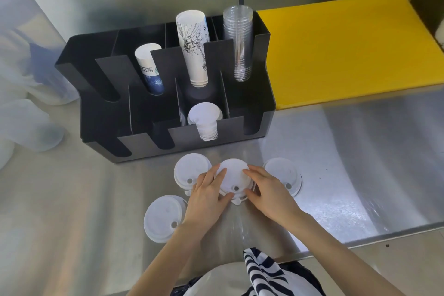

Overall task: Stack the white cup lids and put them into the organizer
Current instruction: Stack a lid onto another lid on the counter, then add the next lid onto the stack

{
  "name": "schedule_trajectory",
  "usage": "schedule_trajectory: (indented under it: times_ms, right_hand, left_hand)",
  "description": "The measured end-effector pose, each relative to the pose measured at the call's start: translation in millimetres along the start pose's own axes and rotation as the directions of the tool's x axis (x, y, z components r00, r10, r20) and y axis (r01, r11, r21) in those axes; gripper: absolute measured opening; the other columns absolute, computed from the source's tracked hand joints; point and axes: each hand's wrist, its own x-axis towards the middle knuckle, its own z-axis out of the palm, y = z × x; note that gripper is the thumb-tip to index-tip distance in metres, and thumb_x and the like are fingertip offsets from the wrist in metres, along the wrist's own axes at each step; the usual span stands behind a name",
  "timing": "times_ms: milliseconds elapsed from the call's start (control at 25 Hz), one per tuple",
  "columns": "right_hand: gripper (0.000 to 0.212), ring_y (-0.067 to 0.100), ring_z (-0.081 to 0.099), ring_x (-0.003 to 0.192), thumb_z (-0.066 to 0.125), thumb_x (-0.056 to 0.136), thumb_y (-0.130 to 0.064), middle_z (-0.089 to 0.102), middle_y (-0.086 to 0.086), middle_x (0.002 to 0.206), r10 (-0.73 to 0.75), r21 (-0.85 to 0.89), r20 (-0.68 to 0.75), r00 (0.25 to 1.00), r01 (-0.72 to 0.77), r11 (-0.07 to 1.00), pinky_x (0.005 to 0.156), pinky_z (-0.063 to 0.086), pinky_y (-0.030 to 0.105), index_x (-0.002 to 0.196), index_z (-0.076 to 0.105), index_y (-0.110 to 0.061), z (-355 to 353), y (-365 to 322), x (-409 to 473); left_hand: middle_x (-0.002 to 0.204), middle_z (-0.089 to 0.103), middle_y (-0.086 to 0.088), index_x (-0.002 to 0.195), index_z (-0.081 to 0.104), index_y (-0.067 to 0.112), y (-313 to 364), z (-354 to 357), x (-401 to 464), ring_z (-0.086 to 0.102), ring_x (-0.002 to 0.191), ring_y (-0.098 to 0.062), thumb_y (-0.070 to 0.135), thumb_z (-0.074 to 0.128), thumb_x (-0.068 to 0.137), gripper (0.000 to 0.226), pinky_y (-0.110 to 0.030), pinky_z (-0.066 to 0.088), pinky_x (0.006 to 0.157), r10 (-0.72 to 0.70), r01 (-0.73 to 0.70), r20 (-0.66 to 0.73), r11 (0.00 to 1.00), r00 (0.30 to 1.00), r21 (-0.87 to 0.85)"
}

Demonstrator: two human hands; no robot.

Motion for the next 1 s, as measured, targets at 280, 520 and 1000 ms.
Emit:
schedule_trajectory:
  times_ms: [280, 520, 1000]
  right_hand:
    - [0.042, 0.019, 0.049, 0.120, 0.050, 0.087, -0.024, 0.039, -0.004, 0.143, -0.010, 0.022, -0.047, 0.999, 0.011, 1.000, 0.102, 0.037, 0.029, 0.128, 0.042, -0.023, -3.0, 3.2, 2.2]
    - [0.044, 0.021, 0.043, 0.126, 0.052, 0.086, -0.023, 0.043, 0.001, 0.141, 0.053, 0.052, -0.197, 0.979, -0.043, 0.998, 0.105, 0.032, 0.029, 0.129, 0.041, -0.019, -28.5, 28.2, -3.4]
    - [0.048, 0.030, 0.045, 0.120, 0.050, 0.086, -0.017, 0.043, 0.012, 0.139, 0.300, 0.206, -0.224, 0.927, -0.256, 0.944, 0.097, 0.038, 0.034, 0.131, 0.034, -0.009, -34.5, 53.3, -17.6]
  left_hand:
    - [0.149, 0.025, 0.002, 0.135, 0.031, 0.021, 3.8, -4.4, 3.8, 0.020, 0.134, -0.020, 0.040, 0.055, 0.081, 0.061, -0.035, 0.020, 0.108, 0.020, -0.020, 0.001, 0.997, 1.000, 0.079]
    - [0.146, 0.030, 0.003, 0.135, 0.030, 0.019, 34.4, -7.8, 19.3, 0.024, 0.131, -0.020, 0.041, 0.055, 0.081, 0.063, -0.031, 0.020, 0.103, 0.177, -0.178, 0.019, 0.982, 0.984, 0.057]
    - [0.145, 0.033, -0.004, 0.137, 0.022, 0.014, 71.8, 24.4, 42.8, 0.027, 0.128, -0.024, 0.043, 0.056, 0.079, 0.074, -0.038, 0.017, 0.107, 0.250, -0.304, 0.244, 0.927, 0.937, 0.221]
